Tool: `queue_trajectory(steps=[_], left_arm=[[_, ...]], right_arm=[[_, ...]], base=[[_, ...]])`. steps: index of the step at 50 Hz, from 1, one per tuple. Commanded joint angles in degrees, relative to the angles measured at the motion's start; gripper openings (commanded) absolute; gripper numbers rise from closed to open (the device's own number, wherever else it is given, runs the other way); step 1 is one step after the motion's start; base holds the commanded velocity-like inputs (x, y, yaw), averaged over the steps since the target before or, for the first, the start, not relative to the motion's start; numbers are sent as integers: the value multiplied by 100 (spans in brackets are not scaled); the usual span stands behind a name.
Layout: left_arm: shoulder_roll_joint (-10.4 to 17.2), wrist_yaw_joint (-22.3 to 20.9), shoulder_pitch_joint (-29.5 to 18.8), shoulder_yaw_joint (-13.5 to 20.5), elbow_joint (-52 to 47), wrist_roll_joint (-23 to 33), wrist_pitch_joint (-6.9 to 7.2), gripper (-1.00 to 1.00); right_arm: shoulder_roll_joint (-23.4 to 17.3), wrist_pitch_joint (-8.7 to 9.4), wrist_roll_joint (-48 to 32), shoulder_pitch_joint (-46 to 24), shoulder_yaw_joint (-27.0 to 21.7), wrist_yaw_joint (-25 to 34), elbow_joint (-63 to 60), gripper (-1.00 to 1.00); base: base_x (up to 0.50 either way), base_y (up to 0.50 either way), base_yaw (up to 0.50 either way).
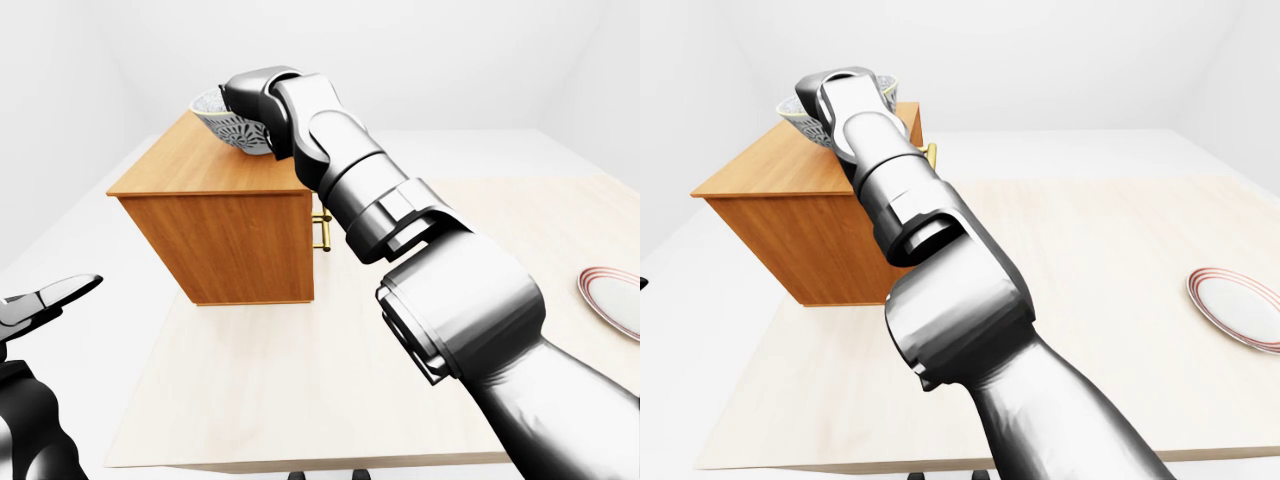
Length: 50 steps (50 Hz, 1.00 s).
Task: Put the bowl on top of the cabinet.
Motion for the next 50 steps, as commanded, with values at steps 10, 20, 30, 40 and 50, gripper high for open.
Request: queue_trajectory(steps=[10,20,30,40,50], left_arm=[[20,44,-5,19,-49,-37,0,100],[15,29,-5,20,-39,-34,0,100],[19,24,-11,11,-4,-24,0,100],[-7,6,7,-33,-24,18,0,100],[-33,-6,20,-58,-81,43,0,100]], right_arm=[[-23,0,-51,24,-4,-54,10,-100],[-31,0,-57,8,-6,-151,12,-32],[-173,-43,-77,-396,-36,-98,11,-22],[-237,-178,566,-1434,-382,-135,-47,-13],[-316,-255,1330,-1557,-538,-326,-120,100]], base=[[0,0,0],[0,0,0],[0,0,0],[0,0,0],[0,0,0]])
